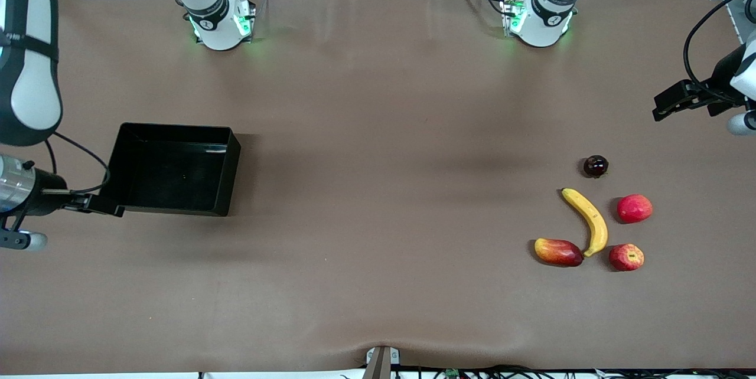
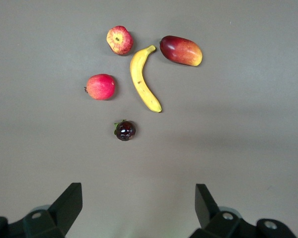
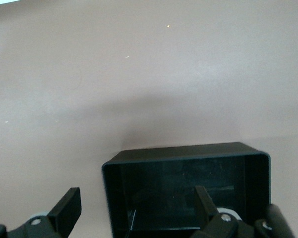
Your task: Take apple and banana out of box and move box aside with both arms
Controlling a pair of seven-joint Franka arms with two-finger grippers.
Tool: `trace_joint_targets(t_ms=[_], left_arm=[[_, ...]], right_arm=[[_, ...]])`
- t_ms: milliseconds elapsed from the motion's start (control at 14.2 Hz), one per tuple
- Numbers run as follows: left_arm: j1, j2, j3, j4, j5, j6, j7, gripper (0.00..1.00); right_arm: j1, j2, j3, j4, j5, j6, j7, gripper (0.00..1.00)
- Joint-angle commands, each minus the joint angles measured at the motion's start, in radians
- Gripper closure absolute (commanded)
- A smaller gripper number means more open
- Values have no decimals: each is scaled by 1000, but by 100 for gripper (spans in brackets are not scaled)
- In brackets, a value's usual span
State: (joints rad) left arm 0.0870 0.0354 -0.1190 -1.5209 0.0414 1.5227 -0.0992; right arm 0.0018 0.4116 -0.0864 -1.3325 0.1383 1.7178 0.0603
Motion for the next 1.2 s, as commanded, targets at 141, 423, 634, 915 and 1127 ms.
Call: trace_joint_targets(t_ms=[141,423,634,915,1127], left_arm=[[2,-17,-1,-13,-1,-2,12,0],[4,-17,-1,-7,-14,-6,1,0],[7,-23,4,-5,-14,-10,12,0],[7,-22,-4,-2,-15,-9,13,0],[0,-22,-25,-1,-15,-7,12,0]], right_arm=[[1,-169,-10,-13,-81,-170,12,0],[30,-351,-3,-51,-89,-279,10,0],[105,-395,-4,-88,-156,-342,23,0],[61,-462,-21,-183,-169,-316,-158,0],[60,-496,-16,-221,-169,-316,-184,0]])
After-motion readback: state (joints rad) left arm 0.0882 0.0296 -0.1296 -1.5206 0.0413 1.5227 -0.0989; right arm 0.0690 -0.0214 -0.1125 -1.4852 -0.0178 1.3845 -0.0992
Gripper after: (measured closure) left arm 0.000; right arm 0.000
